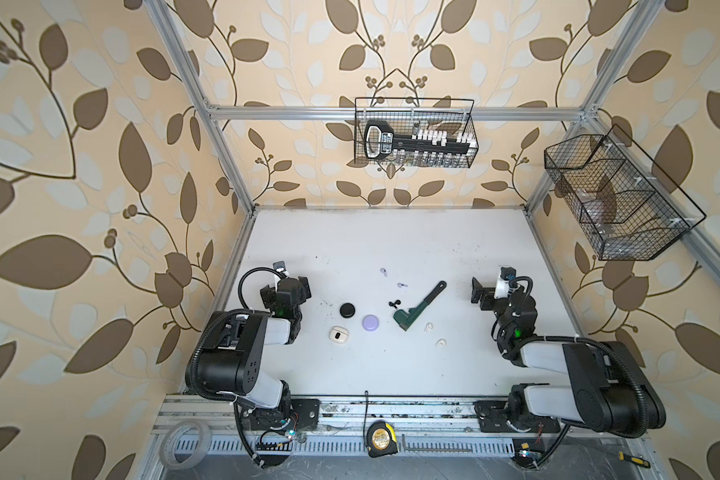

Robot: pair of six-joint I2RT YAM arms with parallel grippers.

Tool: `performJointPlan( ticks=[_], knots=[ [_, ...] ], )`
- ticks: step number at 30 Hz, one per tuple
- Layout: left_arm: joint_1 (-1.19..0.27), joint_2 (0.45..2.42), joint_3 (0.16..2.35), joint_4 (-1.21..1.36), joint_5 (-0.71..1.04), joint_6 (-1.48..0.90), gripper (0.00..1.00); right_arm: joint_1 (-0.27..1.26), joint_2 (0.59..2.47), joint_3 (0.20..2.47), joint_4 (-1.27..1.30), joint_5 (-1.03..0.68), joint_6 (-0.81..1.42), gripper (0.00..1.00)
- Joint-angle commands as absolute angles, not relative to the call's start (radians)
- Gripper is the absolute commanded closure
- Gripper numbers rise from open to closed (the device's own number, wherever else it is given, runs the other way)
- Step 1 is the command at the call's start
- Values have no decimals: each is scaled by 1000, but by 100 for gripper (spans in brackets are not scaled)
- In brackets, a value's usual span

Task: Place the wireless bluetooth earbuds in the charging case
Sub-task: 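Raise both arms from the rest pose toward the table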

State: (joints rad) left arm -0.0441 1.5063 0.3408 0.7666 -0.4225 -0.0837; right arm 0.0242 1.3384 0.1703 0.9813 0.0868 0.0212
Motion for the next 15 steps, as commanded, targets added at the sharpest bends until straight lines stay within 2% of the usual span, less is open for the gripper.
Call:
performJointPlan(
  ticks=[1,15],
  knots=[
    [-35,1482,354,788,-427,-92,1,31,1336,178,1006,103,0,0],
    [-34,1493,362,787,-433,-93,1,1,1326,217,932,52,13,0]
  ],
)
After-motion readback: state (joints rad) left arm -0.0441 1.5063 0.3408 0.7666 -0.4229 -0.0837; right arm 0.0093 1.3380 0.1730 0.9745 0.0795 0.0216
